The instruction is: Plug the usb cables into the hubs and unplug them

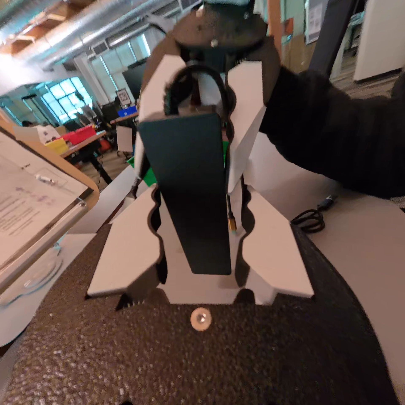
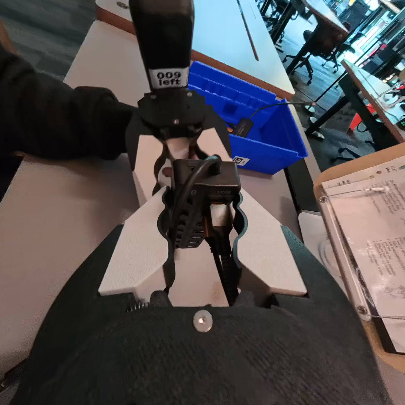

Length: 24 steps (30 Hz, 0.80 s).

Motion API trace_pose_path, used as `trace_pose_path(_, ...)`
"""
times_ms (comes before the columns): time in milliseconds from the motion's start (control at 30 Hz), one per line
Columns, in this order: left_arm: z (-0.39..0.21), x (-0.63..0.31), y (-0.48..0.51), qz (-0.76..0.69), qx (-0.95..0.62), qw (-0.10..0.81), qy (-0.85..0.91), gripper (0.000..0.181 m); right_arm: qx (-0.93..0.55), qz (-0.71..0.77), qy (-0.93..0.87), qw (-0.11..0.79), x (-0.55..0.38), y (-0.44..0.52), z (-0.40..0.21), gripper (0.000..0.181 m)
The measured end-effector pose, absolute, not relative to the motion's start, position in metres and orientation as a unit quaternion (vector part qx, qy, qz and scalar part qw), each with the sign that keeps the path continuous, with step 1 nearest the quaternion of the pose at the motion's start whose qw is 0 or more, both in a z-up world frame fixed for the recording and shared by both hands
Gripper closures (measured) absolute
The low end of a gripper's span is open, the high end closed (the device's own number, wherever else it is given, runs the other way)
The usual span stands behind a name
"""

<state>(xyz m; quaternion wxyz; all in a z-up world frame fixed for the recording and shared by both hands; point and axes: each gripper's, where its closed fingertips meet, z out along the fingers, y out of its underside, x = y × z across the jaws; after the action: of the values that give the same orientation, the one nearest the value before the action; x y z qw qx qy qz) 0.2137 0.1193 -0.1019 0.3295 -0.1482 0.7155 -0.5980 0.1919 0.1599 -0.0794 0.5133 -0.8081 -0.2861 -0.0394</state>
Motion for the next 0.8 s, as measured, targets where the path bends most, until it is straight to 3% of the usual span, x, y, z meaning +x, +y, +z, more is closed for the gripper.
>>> trace_pose_path(300, -0.097, 0.223, 0.115, -0.591, -0.192, 0.324, 0.713, 0.095, -0.793, -0.006, -0.322, 0.517, 0.180, 0.167, -0.080, 0.126)
trace_pose_path(633, -0.097, 0.239, 0.083, -0.506, -0.128, 0.268, 0.810, 0.110, -0.791, -0.044, -0.302, 0.531, 0.201, 0.142, -0.061, 0.125)
trace_pose_path(800, -0.082, 0.244, 0.072, -0.556, -0.077, 0.235, 0.793, 0.114, -0.780, -0.017, -0.270, 0.565, 0.213, 0.133, -0.048, 0.125)
